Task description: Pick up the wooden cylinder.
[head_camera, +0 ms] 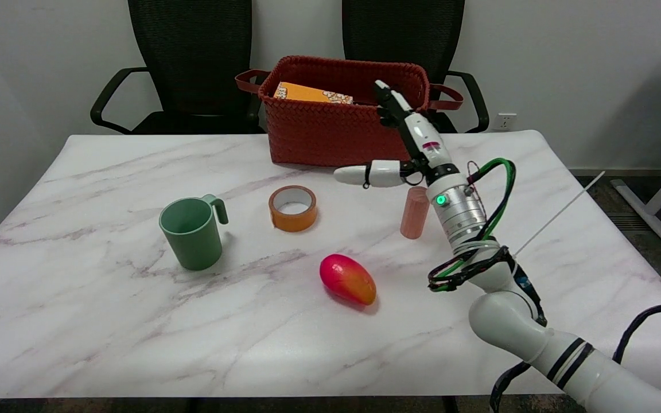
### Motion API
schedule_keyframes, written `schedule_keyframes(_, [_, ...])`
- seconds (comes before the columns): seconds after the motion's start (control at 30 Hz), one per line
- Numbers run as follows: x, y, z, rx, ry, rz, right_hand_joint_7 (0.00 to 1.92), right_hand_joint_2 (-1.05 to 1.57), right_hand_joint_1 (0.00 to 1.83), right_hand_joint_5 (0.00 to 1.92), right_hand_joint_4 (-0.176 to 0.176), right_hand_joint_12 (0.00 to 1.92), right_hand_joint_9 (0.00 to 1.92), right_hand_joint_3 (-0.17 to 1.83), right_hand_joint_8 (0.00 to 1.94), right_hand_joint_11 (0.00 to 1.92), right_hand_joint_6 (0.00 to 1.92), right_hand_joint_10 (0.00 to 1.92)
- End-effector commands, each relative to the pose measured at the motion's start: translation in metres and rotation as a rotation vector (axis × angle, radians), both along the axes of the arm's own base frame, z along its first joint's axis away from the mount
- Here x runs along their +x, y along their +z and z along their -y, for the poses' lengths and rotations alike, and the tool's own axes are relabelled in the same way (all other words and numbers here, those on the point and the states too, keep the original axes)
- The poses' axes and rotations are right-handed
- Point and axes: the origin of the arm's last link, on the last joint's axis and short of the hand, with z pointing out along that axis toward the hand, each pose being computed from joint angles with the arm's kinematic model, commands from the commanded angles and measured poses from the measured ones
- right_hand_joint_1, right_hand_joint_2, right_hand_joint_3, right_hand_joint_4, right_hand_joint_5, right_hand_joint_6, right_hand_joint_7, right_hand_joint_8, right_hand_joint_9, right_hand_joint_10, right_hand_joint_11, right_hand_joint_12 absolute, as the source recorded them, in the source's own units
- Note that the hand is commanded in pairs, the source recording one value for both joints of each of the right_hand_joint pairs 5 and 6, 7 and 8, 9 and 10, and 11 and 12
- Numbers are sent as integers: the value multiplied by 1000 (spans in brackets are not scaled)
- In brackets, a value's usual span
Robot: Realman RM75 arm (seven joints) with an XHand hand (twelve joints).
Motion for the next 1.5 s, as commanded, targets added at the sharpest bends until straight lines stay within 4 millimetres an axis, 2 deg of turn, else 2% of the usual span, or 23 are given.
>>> schedule_keyframes(0.03, [-6, 42, -13, -125, 13, 140, 237, 488, 979, 136, 0, 430, 329, -82, 237, 430, 136, 329])
schedule_keyframes(0.2, [-11, 48, -16, -142, -1, 211, 212, 461, 962, 124, 0, 373, 281, -50, 212, 373, 124, 281])
schedule_keyframes(0.43, [-18, 52, -19, -144, -16, 295, 129, 469, 916, 87, 0, 289, 170, -170, 129, 289, 87, 170])
schedule_keyframes(0.6, [-24, 56, -20, -154, -31, 301, 70, 504, 879, 34, 0, 265, 86, -175, 70, 265, 34, 86])
schedule_keyframes(1.17, [-49, 67, -25, -191, -97, 424, 62, 530, 832, 0, 0, 265, 106, -175, 62, 265, 0, 106])
schedule_keyframes(1.5, [-64, 69, -26, -188, -136, 455, 65, 560, 808, 0, 0, 202, 104, -175, 65, 202, 0, 104])
